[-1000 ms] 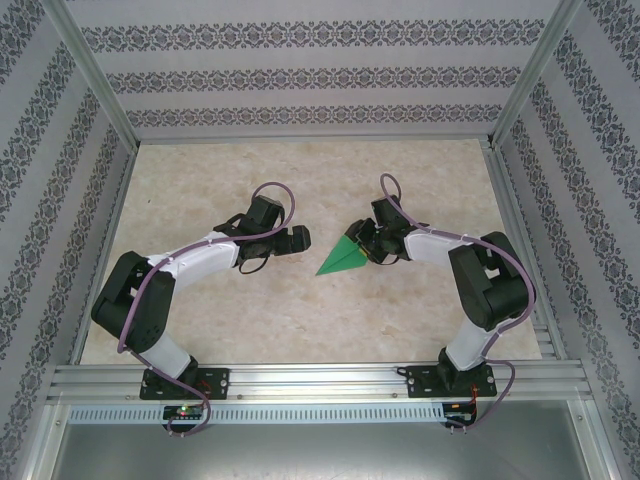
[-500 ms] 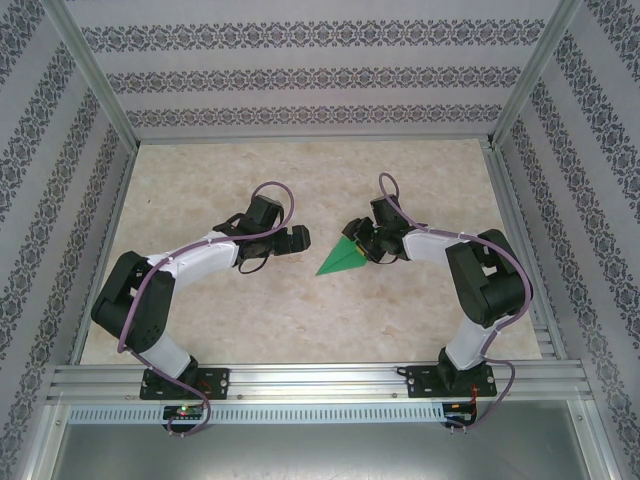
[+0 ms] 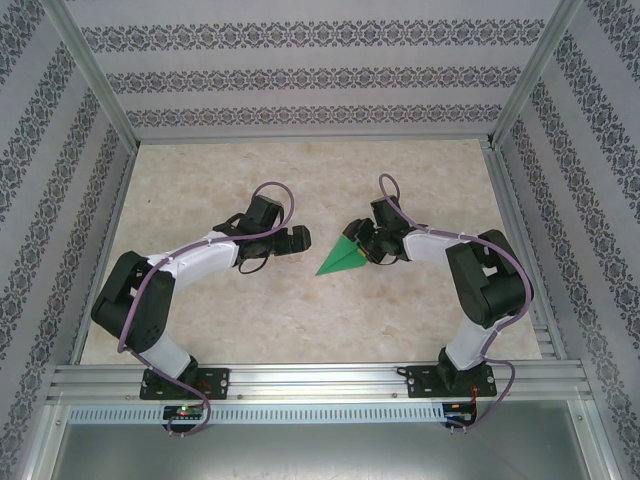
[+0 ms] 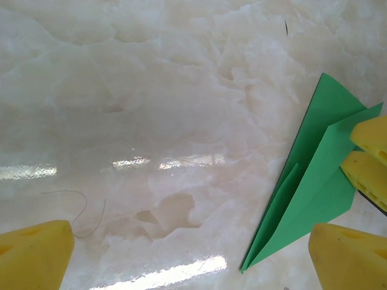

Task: Fold a paper plane with a square sheet of paper (pick it up from the middle)
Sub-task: Pick up the paper from the center of the table.

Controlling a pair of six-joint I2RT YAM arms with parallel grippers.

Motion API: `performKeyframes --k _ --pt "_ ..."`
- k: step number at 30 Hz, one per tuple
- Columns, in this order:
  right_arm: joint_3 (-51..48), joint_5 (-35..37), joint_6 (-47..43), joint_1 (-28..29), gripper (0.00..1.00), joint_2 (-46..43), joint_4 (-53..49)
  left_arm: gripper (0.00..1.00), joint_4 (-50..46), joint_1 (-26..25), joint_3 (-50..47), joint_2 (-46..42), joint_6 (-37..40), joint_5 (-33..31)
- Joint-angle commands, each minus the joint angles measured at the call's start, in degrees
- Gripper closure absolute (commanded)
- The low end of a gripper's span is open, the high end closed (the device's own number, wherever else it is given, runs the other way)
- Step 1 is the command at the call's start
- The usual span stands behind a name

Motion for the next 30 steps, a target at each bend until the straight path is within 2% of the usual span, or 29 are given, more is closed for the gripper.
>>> performKeyframes --k 1,8,12,14,17,21,26,30 --pt "-0.5 -3.1 0.2 0.9 0.43 1.5 5.3 0.0 1.9 0.6 -0.2 0.3 0.1 0.5" --pt "-2.2 -6.8 0.6 1.3 0.46 2.3 14.0 0.0 1.8 0.6 -0.2 0.4 0.1 0.7" --pt "-2.6 -7.4 -0.4 1.8 0.5 2.6 15.7 0.0 1.8 0.6 -0.2 0.4 -0.1 0.7" --pt "-2.8 -7.2 -0.9 2.0 0.56 2.9 15.7 0.0 1.8 0.7 -0.2 0.5 -0.7 0.9" --pt "-3.4 -7.4 -1.0 2.0 0.73 3.2 16.8 0.0 2.2 1.1 -0.4 0.5 -1.7 2.1" --pt "-3.5 -7.5 -2.3 1.9 0.89 1.9 17.5 0.0 3.7 2.1 -1.2 0.1 -3.2 5.2" --pt "-3.8 -8.1 -5.7 1.4 0.96 -3.5 16.8 0.0 5.4 2.8 -1.7 -1.1 -3.8 9.2" --pt "-4.0 -10.3 -7.7 0.1 0.97 -7.8 16.1 0.0 6.8 3.0 -1.9 -2.1 -4.5 12.1"
